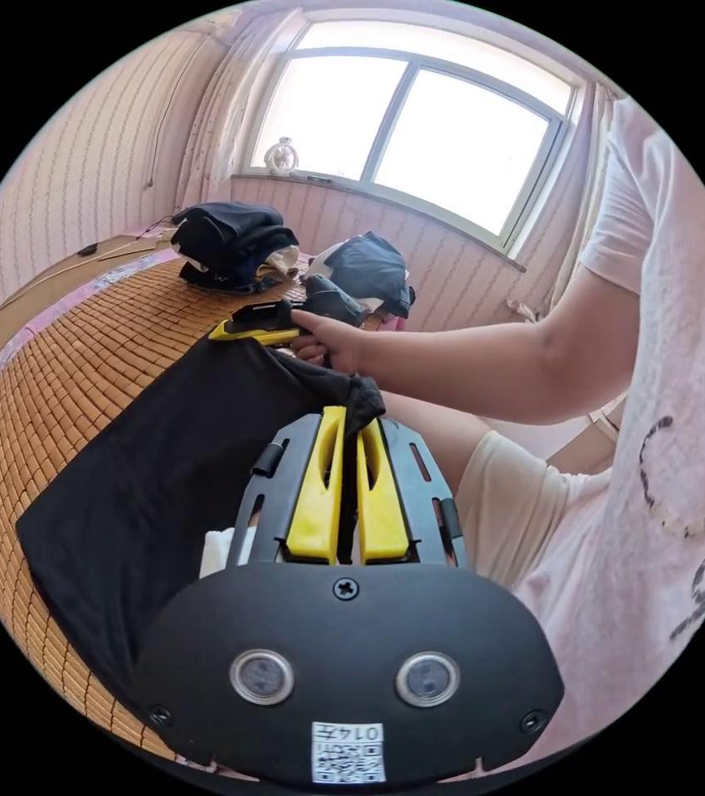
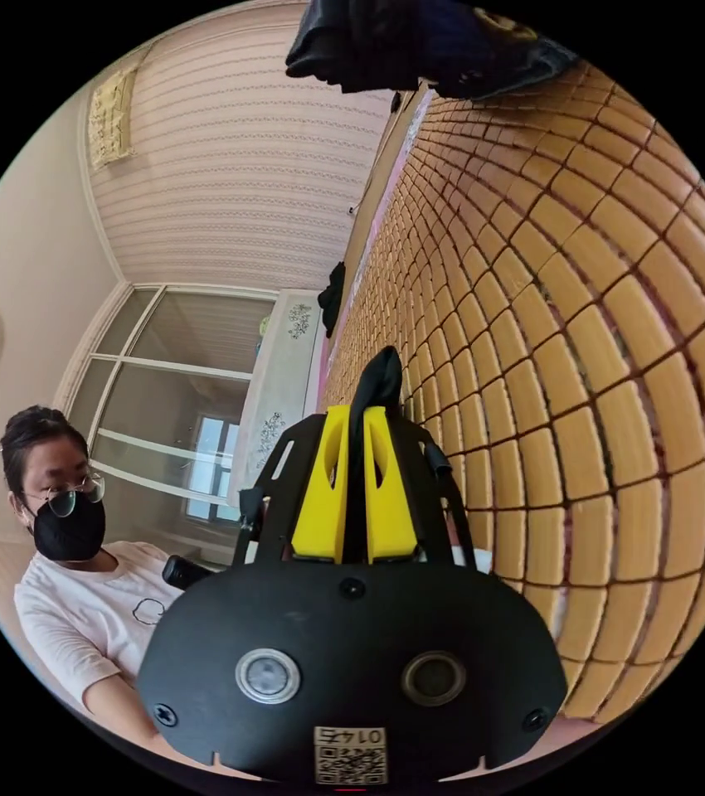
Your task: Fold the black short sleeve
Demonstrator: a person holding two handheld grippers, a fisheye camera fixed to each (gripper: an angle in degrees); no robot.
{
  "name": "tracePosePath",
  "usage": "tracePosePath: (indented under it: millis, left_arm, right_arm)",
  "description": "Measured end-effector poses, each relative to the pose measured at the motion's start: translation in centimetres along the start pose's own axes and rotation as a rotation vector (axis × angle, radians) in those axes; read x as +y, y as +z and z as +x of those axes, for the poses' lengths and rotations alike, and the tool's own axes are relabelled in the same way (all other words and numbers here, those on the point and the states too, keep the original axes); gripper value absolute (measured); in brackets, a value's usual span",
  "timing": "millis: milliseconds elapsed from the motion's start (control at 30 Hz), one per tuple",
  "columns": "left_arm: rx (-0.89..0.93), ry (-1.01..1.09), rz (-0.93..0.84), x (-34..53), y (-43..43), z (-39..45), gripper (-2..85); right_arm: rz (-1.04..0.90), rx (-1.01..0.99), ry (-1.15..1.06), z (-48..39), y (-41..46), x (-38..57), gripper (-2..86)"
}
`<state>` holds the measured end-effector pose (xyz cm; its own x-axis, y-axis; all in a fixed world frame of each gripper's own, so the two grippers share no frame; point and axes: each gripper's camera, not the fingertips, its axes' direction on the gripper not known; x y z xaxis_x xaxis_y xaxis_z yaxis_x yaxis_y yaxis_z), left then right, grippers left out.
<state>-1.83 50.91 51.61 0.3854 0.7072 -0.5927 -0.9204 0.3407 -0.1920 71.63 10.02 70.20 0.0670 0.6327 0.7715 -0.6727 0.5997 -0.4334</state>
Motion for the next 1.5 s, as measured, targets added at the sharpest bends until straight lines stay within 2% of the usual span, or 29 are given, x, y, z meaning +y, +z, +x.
tracePosePath:
  millis: [167, 267, 433, 500, 600, 667, 767, 933, 1000, 1133, 1367, 1500]
  left_arm:
    - [0.163, -0.027, 0.141, -2.5, 0.3, 0.3, -0.9]
    - [0.195, -0.080, 0.188, -2.4, -0.3, -1.0, -0.9]
    - [0.108, -0.205, 0.163, 1.2, -3.0, -5.0, -0.9]
    - [0.040, -0.271, 0.075, 3.7, -2.7, -6.7, -0.9]
    - [-0.088, -0.350, -0.042, 6.4, -1.5, -8.4, -0.7]
    - [-0.100, -0.434, -0.088, 7.8, -1.2, -9.7, -0.5]
    - [-0.049, -0.504, -0.138, 9.4, -1.3, -10.7, -0.3]
    - [-0.050, -0.558, -0.194, 10.5, -1.6, -11.5, 0.1]
    - [-0.052, -0.589, -0.227, 11.1, -2.1, -11.8, -0.3]
    - [-0.089, -0.593, -0.288, 11.8, -2.7, -11.3, -0.5]
    - [-0.239, -0.504, -0.185, 8.2, -4.8, -10.2, 3.0]
    - [-0.275, -0.466, -0.171, 6.0, -3.6, -10.0, 5.7]
  right_arm:
    - [0.151, 0.073, -0.090, -5.1, -8.2, 1.7, 1.7]
    - [0.137, 0.181, -0.181, -9.5, -9.0, 1.4, 1.7]
    - [-0.119, 0.320, -0.264, -13.3, 0.6, -0.4, 2.1]
    - [-0.262, 0.458, -0.284, -13.2, 7.9, -0.5, 2.6]
    - [-0.347, 0.590, -0.254, -11.5, 15.3, 0.1, 3.7]
    - [-0.365, 0.566, -0.263, -11.2, 17.8, 0.5, 4.5]
    - [-0.358, 0.573, -0.306, -11.8, 19.6, 0.5, 5.3]
    - [-0.399, 0.780, -0.446, -12.9, 22.0, 0.1, 6.4]
    - [-0.464, 0.853, -0.508, -12.8, 24.0, 0.3, 8.4]
    - [-0.575, 0.872, -0.542, -12.0, 27.0, 0.8, 11.5]
    - [-0.488, 0.852, -0.587, -14.4, 27.8, 1.5, 8.0]
    - [-0.536, 0.894, -0.567, -13.9, 29.4, 1.5, 6.3]
